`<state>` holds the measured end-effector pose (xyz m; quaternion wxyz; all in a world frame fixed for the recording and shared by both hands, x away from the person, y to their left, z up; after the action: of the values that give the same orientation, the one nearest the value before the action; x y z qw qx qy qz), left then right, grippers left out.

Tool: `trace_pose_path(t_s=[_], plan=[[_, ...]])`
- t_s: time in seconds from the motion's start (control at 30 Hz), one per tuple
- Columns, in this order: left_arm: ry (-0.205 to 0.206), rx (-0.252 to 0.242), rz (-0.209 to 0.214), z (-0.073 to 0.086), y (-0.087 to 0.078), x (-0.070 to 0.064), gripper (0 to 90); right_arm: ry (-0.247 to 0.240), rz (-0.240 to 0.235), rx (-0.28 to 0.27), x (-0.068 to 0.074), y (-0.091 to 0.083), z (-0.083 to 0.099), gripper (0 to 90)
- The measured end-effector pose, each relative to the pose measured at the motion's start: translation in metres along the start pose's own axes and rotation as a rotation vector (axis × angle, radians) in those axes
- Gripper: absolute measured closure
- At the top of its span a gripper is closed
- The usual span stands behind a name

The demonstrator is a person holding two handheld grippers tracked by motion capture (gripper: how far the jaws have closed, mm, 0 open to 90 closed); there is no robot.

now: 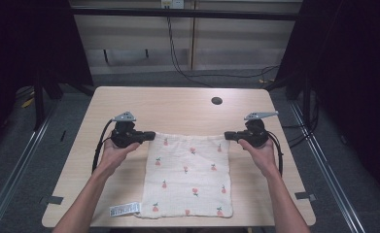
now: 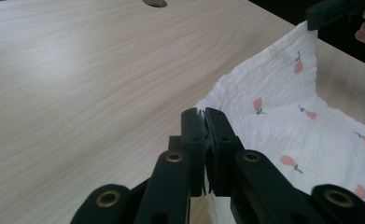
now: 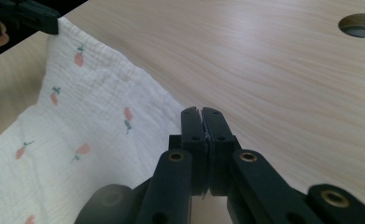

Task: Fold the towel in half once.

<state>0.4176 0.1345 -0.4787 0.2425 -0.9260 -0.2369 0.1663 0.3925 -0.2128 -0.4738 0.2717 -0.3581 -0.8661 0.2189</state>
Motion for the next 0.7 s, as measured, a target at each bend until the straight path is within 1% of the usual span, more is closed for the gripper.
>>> trace_pose_path(t_s=[0.07,0.1,0.13,0.2,0.27,0.37,0.43,0.5,0.53,0.6,0.67,0.7], plan=[[0.003,-0.003,-0.002,0.003,-0.002,-0.002,87.3,-0.012,-0.008,0.003,0.004,-0.002,0.002,88.8],[0.002,-0.009,0.004,0.004,-0.003,-0.004,87.3,-0.013,-0.014,-0.002,0.005,-0.004,0.004,88.8],[0.008,-0.009,0.001,0.005,-0.004,-0.005,87.3,-0.015,-0.019,-0.004,0.007,-0.005,0.005,88.8],[0.012,-0.01,0.002,0.006,-0.005,-0.008,87.3,-0.02,-0.022,0.003,0.009,-0.007,0.009,88.8],[0.017,-0.002,0.002,0.008,-0.007,-0.011,87.3,-0.028,-0.026,-0.002,0.012,-0.009,0.01,88.8],[0.022,-0.015,0.005,0.008,-0.01,-0.015,87.3,-0.047,-0.033,-0.018,0.021,-0.017,0.012,88.8],[0.033,-0.017,-0.007,0.007,-0.014,-0.017,87.4,-0.067,-0.032,-0.005,0.026,-0.02,0.013,88.8],[0.041,-0.019,-0.009,0.006,-0.019,-0.02,87.3,-0.071,-0.033,0.0,0.029,-0.023,0.014,88.8],[0.039,-0.025,-0.008,0.005,-0.021,-0.022,87.3,-0.073,-0.032,-0.001,0.03,-0.025,0.014,88.8],[0.048,-0.034,-0.017,0.004,-0.025,-0.027,87.3,-0.073,-0.039,-0.013,0.032,-0.029,0.014,88.8],[0.061,-0.036,-0.015,0.004,-0.026,-0.034,87.3,-0.076,-0.038,-0.031,0.034,-0.034,0.014,88.8],[0.07,-0.036,-0.017,0.004,-0.027,-0.035,87.3,-0.078,-0.039,-0.037,0.035,-0.036,0.014,88.8]])
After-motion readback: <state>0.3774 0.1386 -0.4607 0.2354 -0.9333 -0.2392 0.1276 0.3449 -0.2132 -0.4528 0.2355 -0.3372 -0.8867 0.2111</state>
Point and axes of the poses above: each handheld gripper's, and its own axes: y roughly forward along the jaws, z roughly out of its underside, x roughly to its left, the point moved 6 cm from there along y, roughly forward along the jaws, and after that the axes turned 4 degrees about y, right-handed, at the moved point
